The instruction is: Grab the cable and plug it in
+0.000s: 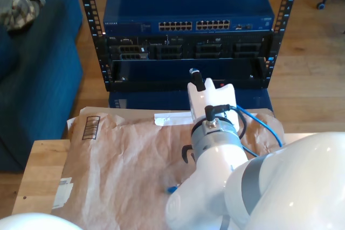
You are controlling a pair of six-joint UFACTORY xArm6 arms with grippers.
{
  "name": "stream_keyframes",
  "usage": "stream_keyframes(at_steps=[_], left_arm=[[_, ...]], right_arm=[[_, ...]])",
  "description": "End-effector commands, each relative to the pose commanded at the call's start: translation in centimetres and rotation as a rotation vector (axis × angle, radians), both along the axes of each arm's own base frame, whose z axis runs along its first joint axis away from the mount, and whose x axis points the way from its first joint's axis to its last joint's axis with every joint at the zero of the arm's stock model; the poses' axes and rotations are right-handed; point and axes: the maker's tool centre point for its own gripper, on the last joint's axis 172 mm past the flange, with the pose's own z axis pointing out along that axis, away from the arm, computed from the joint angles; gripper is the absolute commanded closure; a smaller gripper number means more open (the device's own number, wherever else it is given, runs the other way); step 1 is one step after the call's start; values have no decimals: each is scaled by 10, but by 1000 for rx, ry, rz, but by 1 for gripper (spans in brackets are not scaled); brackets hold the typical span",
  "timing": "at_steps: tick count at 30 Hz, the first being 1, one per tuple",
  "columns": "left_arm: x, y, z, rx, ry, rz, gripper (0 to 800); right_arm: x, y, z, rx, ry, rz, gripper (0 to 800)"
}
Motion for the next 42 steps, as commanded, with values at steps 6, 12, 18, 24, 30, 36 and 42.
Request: stream_keyframes(at_steps=[6,12,18,24,30,36,42], left_arm=[[0,0,0,0,0,0,0],[0,0,0,0,0,0,0],[0,0,0,-2,0,2,0],[0,0,0,-2,0,2,0],[0,0,0,-2,0,2,0],[0,0,0,0,0,1,0],[0,0,0,-2,0,2,0]], right_arm=[[-1,-3,10,30,9,4,800],[-5,-40,22,47,-53,-129,800],[13,-80,20,59,-51,-211,800],[33,-91,25,100,-63,-213,800],[59,-83,23,112,-102,-252,800],[85,-79,35,148,-204,-308,800],[107,-101,17,173,-221,-375,800]])
